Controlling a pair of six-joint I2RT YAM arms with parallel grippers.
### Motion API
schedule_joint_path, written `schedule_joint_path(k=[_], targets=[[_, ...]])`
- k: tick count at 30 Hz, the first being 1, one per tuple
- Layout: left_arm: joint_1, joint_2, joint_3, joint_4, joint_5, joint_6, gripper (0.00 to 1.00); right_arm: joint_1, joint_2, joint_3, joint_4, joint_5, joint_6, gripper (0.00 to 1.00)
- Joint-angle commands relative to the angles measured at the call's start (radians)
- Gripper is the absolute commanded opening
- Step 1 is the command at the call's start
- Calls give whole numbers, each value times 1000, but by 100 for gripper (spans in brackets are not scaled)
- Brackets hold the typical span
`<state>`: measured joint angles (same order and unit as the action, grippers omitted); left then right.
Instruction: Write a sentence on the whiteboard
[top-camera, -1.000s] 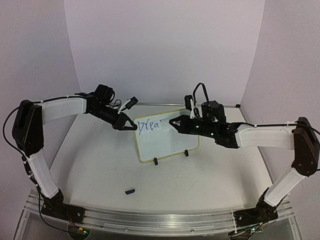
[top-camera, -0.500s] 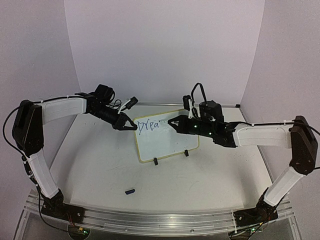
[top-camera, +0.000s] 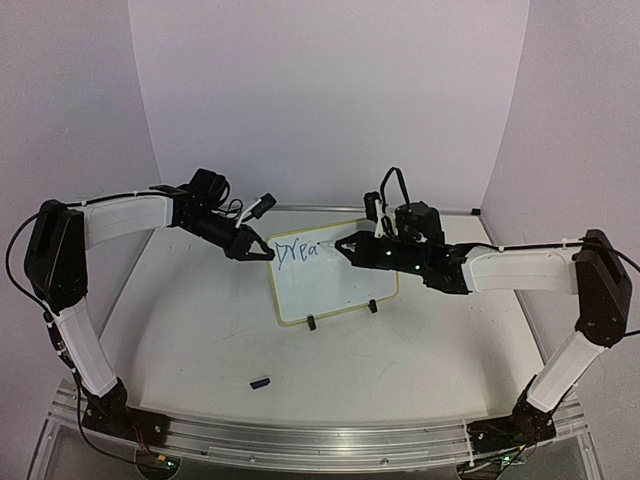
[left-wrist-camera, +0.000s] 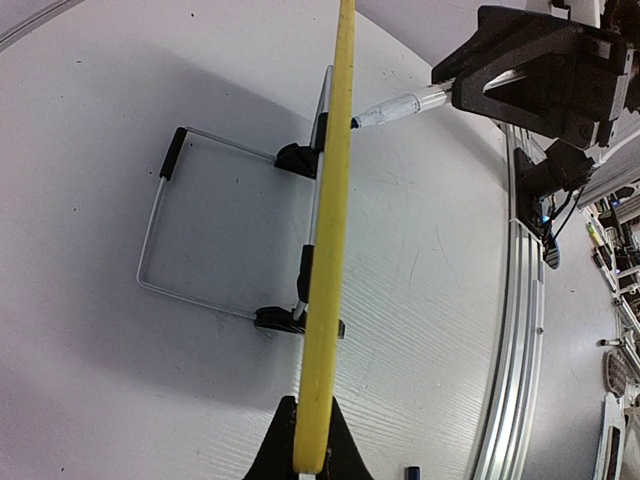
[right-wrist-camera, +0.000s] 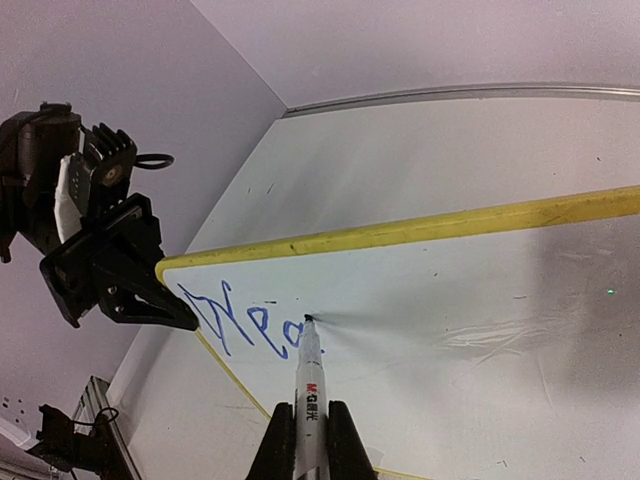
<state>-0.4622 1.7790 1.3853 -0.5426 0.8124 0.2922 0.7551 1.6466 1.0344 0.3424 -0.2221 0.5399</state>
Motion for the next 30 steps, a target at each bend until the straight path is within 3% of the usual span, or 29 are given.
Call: schedule_joint_path(k=[1, 30], targets=[[-13, 1, 18, -51, -39, 23, 0, -6, -1, -9, 11, 21, 7, 0], [-15, 2, 20, -53, -41, 24, 0, -7, -23, 6, 66, 42, 21, 0]])
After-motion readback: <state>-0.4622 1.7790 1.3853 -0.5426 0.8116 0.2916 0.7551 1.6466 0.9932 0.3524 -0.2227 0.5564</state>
